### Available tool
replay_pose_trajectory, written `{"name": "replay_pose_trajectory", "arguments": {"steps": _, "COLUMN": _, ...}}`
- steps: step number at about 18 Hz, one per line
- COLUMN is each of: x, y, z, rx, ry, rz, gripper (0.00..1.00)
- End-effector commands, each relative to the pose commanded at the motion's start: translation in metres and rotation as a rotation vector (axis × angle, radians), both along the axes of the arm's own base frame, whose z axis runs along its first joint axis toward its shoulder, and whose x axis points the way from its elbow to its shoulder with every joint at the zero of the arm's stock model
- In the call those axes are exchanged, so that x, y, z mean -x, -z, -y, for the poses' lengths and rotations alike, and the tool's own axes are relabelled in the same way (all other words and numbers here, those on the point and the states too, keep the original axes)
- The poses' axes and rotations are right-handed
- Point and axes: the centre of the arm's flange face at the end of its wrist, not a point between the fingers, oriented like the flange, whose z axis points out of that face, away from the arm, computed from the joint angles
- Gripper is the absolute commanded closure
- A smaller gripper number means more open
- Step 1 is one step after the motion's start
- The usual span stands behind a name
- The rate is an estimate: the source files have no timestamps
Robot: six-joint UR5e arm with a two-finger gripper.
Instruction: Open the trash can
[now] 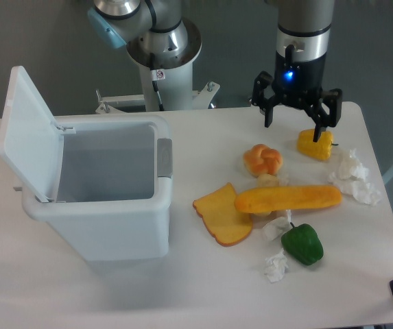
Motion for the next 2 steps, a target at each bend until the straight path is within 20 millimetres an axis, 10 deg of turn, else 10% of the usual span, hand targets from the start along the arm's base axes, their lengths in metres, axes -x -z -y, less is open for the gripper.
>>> {"name": "replay_pose_trajectory", "arguments": {"steps": 2, "x": -0.0001, "y": 0.0000, "z": -0.0001, "rx": -0.001, "ry": 0.000, "rz": 0.001, "gripper": 0.00}}
